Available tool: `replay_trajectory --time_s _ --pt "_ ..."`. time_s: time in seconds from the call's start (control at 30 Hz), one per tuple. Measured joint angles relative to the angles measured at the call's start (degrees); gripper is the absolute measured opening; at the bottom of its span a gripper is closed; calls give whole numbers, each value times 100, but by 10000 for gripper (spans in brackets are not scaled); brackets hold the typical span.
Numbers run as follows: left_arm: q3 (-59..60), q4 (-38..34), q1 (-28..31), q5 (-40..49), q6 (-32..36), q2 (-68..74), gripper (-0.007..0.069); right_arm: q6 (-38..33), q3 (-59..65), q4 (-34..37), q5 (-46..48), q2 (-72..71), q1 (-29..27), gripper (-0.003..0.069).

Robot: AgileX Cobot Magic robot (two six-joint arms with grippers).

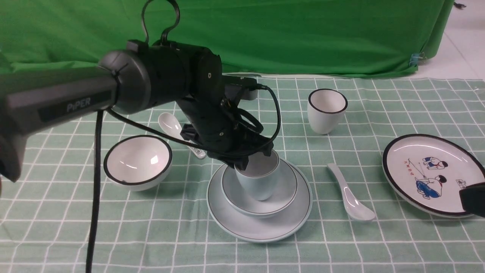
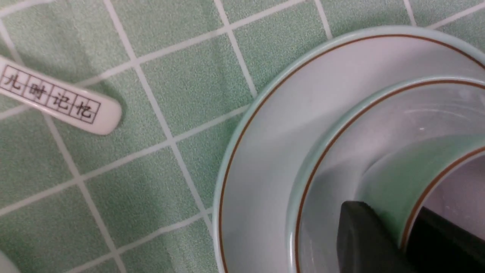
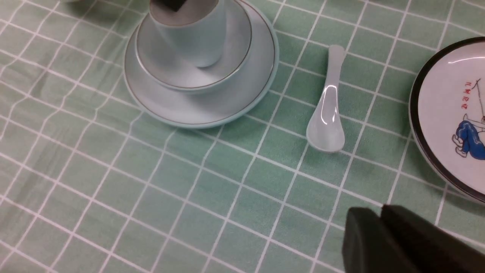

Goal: Place the bowls on the plates on the blue tablecloth, put the cups on the bowls, and place the spoons in the cups.
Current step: 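Place the cup upside down onto the bowl on the plate, then move the gripper down to the white spoon beside the saucer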

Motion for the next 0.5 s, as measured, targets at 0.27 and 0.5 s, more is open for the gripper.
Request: replay_trajectory --time_s 0.27,0.5 --pt "-140 70 0 440 -12 -120 308 246 -935 -210 859 1672 0 101" --pt "-208 353 0 969 -18 -1231 234 246 -1894 -246 722 3256 0 287"
